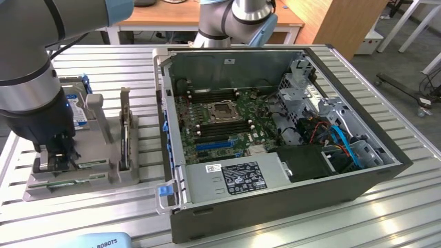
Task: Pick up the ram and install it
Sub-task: 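Pick up the ram and move it above insertion slot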
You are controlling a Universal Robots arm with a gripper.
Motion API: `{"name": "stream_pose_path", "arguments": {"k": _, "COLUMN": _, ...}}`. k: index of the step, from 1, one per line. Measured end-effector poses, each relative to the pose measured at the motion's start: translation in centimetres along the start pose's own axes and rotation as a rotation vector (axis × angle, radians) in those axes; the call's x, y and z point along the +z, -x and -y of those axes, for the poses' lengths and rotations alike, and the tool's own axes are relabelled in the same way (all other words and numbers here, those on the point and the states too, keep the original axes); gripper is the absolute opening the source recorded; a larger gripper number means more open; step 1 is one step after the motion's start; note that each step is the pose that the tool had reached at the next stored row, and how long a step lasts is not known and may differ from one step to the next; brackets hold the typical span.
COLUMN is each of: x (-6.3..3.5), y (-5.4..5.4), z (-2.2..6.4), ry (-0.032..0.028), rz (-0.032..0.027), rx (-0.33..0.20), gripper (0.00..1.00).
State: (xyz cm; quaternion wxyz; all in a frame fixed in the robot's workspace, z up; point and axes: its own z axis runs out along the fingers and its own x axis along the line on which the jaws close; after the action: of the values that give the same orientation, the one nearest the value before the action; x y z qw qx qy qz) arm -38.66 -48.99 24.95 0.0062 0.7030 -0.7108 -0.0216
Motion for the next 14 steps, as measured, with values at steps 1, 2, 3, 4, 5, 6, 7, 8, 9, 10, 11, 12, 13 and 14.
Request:
{"name": "stream_pose_path", "arguments": {"k": 1, "x": 0.12, "y": 0.0, "z": 0.01, "ry": 0.0, "rz": 0.0, "rx": 0.0, "gripper": 0.3}}
{"name": "stream_pose_path", "arguments": {"k": 2, "x": 0.17, "y": -0.01, "z": 0.01, "ry": 0.0001, "rz": 0.0, "rx": 0.0, "gripper": 0.3}}
{"name": "stream_pose_path", "arguments": {"k": 3, "x": 0.17, "y": -0.01, "z": 0.01, "ry": 0.0002, "rz": -0.0002, "rx": 0.0, "gripper": 0.3}}
{"name": "stream_pose_path", "arguments": {"k": 4, "x": 0.17, "y": -0.01, "z": 0.01, "ry": 0.0002, "rz": -0.0002, "rx": 0.0, "gripper": 0.3}}
{"name": "stream_pose_path", "arguments": {"k": 5, "x": 0.19, "y": -0.08, "z": 0.02, "ry": 0.0, "rz": 0.0, "rx": -0.001, "gripper": 0.3}}
{"name": "stream_pose_path", "arguments": {"k": 6, "x": 0.19, "y": -0.21, "z": 0.02, "ry": 0.0, "rz": -0.0001, "rx": -0.001, "gripper": 0.3}}
{"name": "stream_pose_path", "arguments": {"k": 7, "x": 0.18, "y": -0.36, "z": 0.02, "ry": 0.0, "rz": -0.0001, "rx": 0.0, "gripper": 0.3}}
{"name": "stream_pose_path", "arguments": {"k": 8, "x": 0.19, "y": -0.46, "z": 0.02, "ry": 0.0, "rz": 0.0, "rx": 0.0, "gripper": 0.3}}
{"name": "stream_pose_path", "arguments": {"k": 9, "x": 0.21, "y": -0.53, "z": 0.02, "ry": 0.0, "rz": -0.0001, "rx": 0.0, "gripper": 0.3}}
{"name": "stream_pose_path", "arguments": {"k": 10, "x": 0.3, "y": -0.56, "z": 0.02, "ry": -0.0002, "rz": 0.0001, "rx": 0.0, "gripper": 0.3}}
{"name": "stream_pose_path", "arguments": {"k": 11, "x": 0.42, "y": -0.59, "z": 0.02, "ry": -0.0001, "rz": 0.0001, "rx": 0.0, "gripper": 0.3}}
{"name": "stream_pose_path", "arguments": {"k": 12, "x": 0.55, "y": -0.63, "z": 0.03, "ry": 0.0, "rz": 0.0, "rx": 0.0, "gripper": 0.3}}
{"name": "stream_pose_path", "arguments": {"k": 13, "x": 0.69, "y": -0.66, "z": 0.04, "ry": 0.0, "rz": 0.0, "rx": 0.0, "gripper": 0.3}}
{"name": "stream_pose_path", "arguments": {"k": 14, "x": 0.83, "y": -0.7, "z": 0.04, "ry": 0.0, "rz": 0.0, "rx": 0.0, "gripper": 0.3}}
